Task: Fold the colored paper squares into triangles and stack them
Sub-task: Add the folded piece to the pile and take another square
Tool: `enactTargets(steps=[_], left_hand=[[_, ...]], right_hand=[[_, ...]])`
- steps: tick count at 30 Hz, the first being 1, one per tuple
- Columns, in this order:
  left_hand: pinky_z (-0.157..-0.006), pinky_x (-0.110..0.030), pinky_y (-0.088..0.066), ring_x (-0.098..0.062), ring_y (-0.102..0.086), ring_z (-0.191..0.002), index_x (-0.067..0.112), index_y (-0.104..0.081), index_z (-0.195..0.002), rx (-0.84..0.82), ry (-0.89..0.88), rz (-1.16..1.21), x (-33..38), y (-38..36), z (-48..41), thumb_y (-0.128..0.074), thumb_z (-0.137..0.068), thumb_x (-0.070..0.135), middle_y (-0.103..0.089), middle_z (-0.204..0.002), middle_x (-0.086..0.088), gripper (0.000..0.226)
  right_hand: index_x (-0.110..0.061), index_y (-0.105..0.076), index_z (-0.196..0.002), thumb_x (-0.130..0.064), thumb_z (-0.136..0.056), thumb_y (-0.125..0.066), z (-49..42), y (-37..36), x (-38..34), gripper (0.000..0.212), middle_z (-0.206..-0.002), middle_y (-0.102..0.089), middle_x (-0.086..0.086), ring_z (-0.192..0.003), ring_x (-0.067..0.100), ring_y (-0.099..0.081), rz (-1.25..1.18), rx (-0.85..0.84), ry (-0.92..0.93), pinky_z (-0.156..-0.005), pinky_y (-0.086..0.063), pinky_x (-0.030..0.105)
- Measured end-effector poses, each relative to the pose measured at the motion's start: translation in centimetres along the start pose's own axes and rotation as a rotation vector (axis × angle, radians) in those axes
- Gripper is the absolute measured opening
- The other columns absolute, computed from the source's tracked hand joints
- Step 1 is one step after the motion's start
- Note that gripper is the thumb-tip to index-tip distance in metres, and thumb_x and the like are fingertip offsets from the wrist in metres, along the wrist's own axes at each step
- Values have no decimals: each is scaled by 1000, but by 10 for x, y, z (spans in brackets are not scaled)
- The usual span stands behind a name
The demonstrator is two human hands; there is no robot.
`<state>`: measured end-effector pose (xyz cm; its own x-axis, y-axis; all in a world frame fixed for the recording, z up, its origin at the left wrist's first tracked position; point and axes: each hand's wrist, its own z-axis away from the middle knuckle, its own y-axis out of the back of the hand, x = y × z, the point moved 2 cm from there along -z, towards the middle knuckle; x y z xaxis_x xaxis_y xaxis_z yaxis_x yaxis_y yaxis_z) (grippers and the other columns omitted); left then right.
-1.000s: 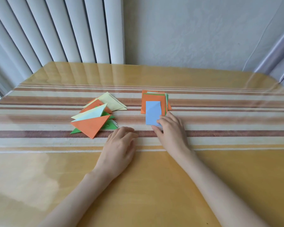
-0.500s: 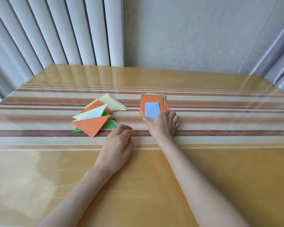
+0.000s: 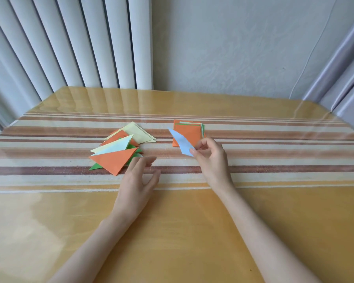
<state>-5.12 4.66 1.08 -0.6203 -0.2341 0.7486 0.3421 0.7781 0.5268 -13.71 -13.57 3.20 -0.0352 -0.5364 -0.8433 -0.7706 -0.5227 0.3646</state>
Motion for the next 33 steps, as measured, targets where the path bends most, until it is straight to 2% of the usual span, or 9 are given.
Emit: enactTargets(steps=[4,7,10,15,19,21,23,28,33], left_hand=[[-94,-2,-30,10,-46,-110,23,-50,-126,-7,-141,39,10,3,4,-70,-84,18,-45,-122,7,46],[-97,-14,-37,9,-45,-116,21,-65,-105,-109,-262,11,10,3,8,-64,-79,10,-51,-123,3,28],[-96,-30,-39,-9,-52,-116,21,-63,-94,-216,-404,-155,3,-1,11,-57,-84,18,-59,-122,4,12],[-81,-26,-44,-18,-63,-86,13,-70,-93,-337,-617,-374,4,-7,19,-40,-97,33,-69,-101,3,36],[-68,-28,-49,-19,-63,-78,17,-73,-91,-344,-610,-448,9,-8,23,-41,-94,35,-68,-93,4,37],[-62,-27,-50,-22,-62,-71,16,-73,-89,-343,-612,-464,10,-9,22,-44,-92,33,-65,-87,2,34],[-61,-28,-49,-22,-61,-69,16,-73,-88,-339,-622,-474,10,-9,23,-45,-91,33,-64,-85,1,34],[-70,-27,-39,-21,-59,-70,14,-73,-87,-323,-612,-442,11,-8,23,-47,-92,36,-63,-82,0,34],[-80,-32,-45,-15,-54,-84,18,-71,-96,-374,-413,-263,1,-6,19,-52,-88,46,-59,-94,5,35]], right_hand=[[-17,-57,-79,-1,-77,-69,21,8,-6,20,-94,-63,-6,-97,14,-46,87,-210,382,-86,-37,19],[-28,-51,-81,-5,-76,-63,32,9,6,26,-99,-61,-4,-99,14,-42,208,-295,441,-88,-38,26],[-24,-53,-82,1,-76,-61,38,11,18,27,-97,-61,-3,-97,17,-42,382,-298,503,-87,-35,30],[-11,-67,-82,10,-70,-45,49,18,17,33,-92,-65,-3,-96,18,-46,465,-308,519,-84,-40,34],[-12,-67,-93,-20,-80,-38,73,34,-7,33,-91,-63,-11,-91,11,-49,238,-478,319,-86,-37,26],[-16,-66,-94,-44,-88,-44,88,34,-12,36,-91,-62,-14,-90,8,-49,321,-501,337,-85,-35,25],[-16,-66,-89,-61,-86,-47,95,27,-9,49,-86,-62,-10,-85,11,-49,516,-402,438,-80,-36,27],[-14,-65,-78,-44,-89,-52,96,14,-3,35,-78,-58,-4,-78,18,-50,584,-280,548,-70,-41,32],[-12,-66,-74,-31,-87,-53,92,19,6,26,-78,-57,-3,-79,19,-48,570,-234,517,-70,-42,35]])
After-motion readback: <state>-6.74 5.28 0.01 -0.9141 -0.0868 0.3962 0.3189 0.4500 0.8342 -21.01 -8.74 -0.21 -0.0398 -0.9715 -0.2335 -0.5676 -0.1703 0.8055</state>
